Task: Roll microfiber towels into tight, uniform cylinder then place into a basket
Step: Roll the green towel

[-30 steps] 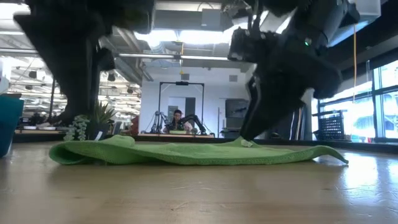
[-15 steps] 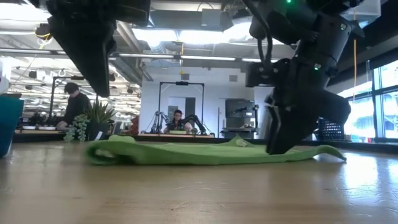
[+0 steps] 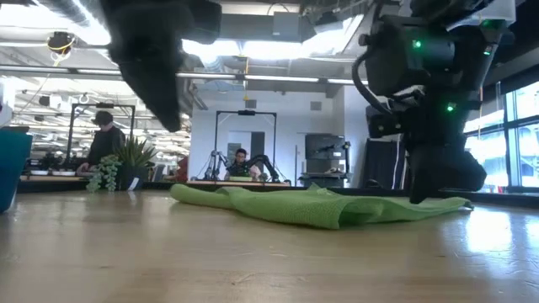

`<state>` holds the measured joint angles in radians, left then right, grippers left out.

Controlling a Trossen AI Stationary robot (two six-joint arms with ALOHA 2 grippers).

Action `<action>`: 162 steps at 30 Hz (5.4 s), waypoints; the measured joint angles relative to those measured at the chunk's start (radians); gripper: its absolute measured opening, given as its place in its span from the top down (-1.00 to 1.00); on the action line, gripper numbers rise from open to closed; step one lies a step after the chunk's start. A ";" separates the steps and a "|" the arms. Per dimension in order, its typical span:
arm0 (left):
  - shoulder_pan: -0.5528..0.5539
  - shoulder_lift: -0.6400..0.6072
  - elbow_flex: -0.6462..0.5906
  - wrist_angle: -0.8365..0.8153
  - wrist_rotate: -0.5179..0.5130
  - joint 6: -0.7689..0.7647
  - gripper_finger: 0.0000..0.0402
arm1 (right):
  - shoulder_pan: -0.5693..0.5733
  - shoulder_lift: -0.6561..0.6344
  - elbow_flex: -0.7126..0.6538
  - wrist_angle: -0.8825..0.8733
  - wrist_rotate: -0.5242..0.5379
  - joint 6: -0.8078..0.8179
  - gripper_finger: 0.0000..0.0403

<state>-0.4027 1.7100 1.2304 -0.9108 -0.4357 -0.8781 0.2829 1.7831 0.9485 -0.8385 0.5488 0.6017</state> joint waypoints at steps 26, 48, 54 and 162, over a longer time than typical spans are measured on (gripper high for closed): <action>0.442 0.007 -0.106 0.075 0.239 0.252 0.59 | 0.175 -0.256 0.045 0.093 0.018 0.045 0.21; 0.531 0.101 -0.117 0.157 0.304 0.359 0.59 | 0.174 -0.255 0.046 0.100 0.017 0.075 0.21; 0.531 0.101 -0.117 0.163 0.314 0.413 0.60 | 0.174 -0.255 0.046 0.101 0.016 0.075 0.21; -0.078 0.023 -0.075 0.277 0.008 0.386 1.00 | 0.448 -0.111 0.001 0.437 0.117 -0.066 0.97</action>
<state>-0.4805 1.7332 1.1555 -0.6342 -0.4281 -0.4921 0.7306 1.6718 0.9497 -0.4019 0.6656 0.5355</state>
